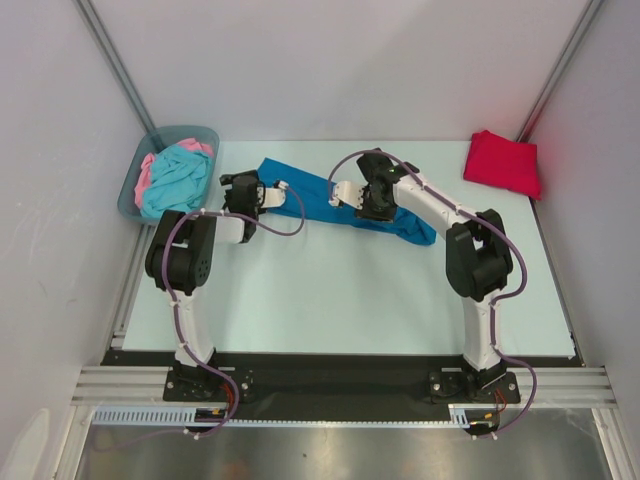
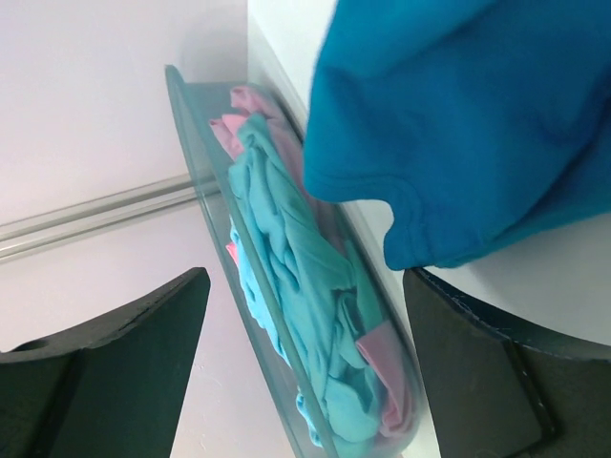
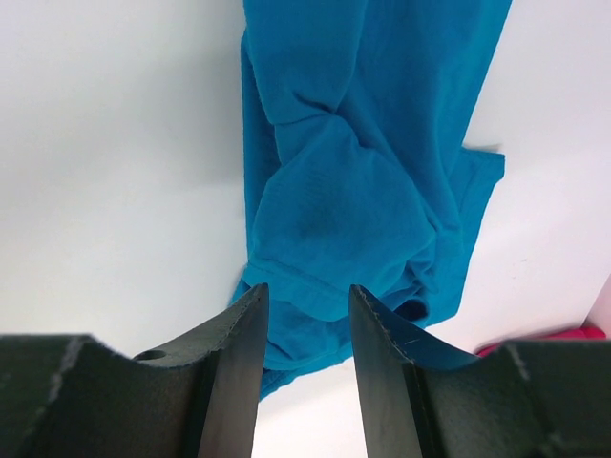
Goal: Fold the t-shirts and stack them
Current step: Flatten the tshirt out
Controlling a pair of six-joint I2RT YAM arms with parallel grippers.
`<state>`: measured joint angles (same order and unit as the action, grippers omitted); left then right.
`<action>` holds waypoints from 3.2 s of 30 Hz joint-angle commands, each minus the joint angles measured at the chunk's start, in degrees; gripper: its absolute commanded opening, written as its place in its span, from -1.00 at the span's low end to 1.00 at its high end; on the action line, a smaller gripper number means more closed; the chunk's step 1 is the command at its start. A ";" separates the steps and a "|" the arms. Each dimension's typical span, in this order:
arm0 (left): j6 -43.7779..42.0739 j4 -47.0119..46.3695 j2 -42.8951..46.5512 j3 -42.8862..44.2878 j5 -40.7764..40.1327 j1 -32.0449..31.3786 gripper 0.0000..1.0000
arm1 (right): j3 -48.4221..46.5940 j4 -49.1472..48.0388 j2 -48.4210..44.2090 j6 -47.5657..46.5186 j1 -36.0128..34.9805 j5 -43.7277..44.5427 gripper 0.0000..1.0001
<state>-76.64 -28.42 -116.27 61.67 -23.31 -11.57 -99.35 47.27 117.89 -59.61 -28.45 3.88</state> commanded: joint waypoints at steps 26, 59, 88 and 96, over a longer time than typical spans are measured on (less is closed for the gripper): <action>0.00 6.10 2.10 2.93 5.38 0.32 0.75 | -4.36 -0.68 1.82 1.17 -0.64 2.36 -0.11; 4.05 19.19 6.93 5.92 8.80 -0.20 0.28 | -9.99 19.88 2.79 5.30 4.10 -7.84 -0.99; 1.14 26.40 -8.36 20.59 11.00 -0.99 -0.99 | -6.82 14.70 9.03 7.93 13.94 -3.88 -1.00; 0.35 27.02 -10.55 21.91 10.83 -1.43 -0.99 | -9.36 11.27 12.28 8.02 15.35 -0.98 -1.00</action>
<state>-75.07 -1.96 -125.80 81.25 -13.30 -12.38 -105.23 61.10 128.95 -52.42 -13.82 0.93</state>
